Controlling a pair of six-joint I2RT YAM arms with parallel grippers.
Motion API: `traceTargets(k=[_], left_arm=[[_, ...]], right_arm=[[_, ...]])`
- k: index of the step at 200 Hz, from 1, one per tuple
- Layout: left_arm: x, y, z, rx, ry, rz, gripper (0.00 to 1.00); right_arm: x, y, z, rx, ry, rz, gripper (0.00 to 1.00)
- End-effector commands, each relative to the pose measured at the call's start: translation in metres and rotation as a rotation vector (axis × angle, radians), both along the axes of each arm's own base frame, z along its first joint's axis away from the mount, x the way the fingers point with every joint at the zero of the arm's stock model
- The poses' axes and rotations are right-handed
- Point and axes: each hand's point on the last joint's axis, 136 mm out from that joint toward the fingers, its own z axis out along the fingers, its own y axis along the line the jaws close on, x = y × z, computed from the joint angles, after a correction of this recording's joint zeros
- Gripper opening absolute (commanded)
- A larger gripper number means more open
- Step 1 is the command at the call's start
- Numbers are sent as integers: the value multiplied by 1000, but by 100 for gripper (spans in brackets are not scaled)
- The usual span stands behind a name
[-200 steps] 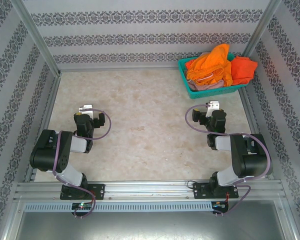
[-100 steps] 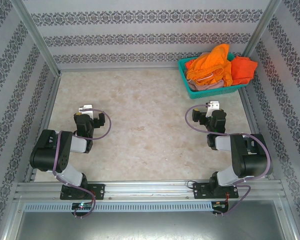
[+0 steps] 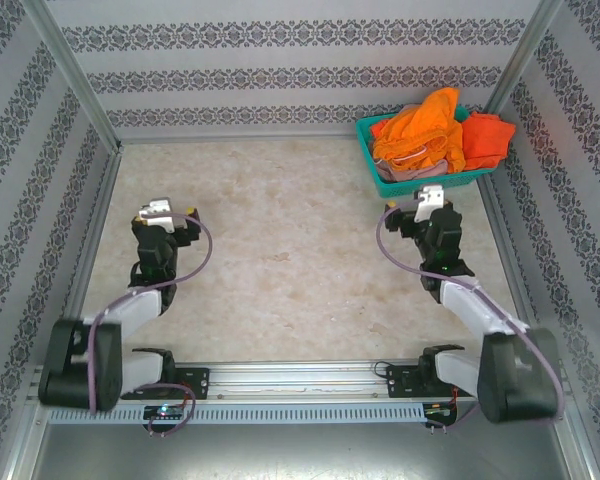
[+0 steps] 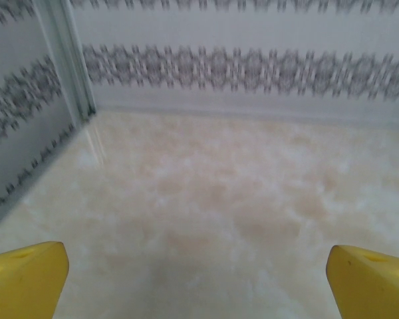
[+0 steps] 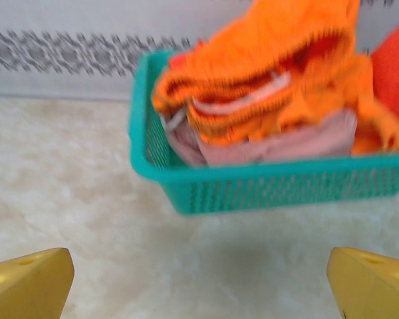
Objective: Fold and stack the shorts
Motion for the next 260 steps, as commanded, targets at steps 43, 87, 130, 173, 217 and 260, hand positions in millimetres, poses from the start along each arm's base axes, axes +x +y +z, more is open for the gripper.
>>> traceTargets(k=[43, 87, 130, 173, 217, 260], left_arm=[[-37, -51, 67, -298, 32, -250, 100], [-48, -83, 77, -449, 72, -411, 97], [-51, -95, 69, -485, 127, -465, 96], [-50, -98, 64, -506, 143, -478, 96], [-49, -100, 61, -518, 145, -481, 95], [-47, -100, 58, -528, 146, -477, 95]], right_arm=[[18, -2, 78, -165, 165, -47, 97], [74, 7, 59, -385, 338, 13, 97], [124, 11, 5, -572, 487, 84, 97], [169, -1, -35, -730, 558, 54, 97], [205, -8, -42, -817, 542, 4, 92], [222, -11, -51, -837, 546, 20, 69]])
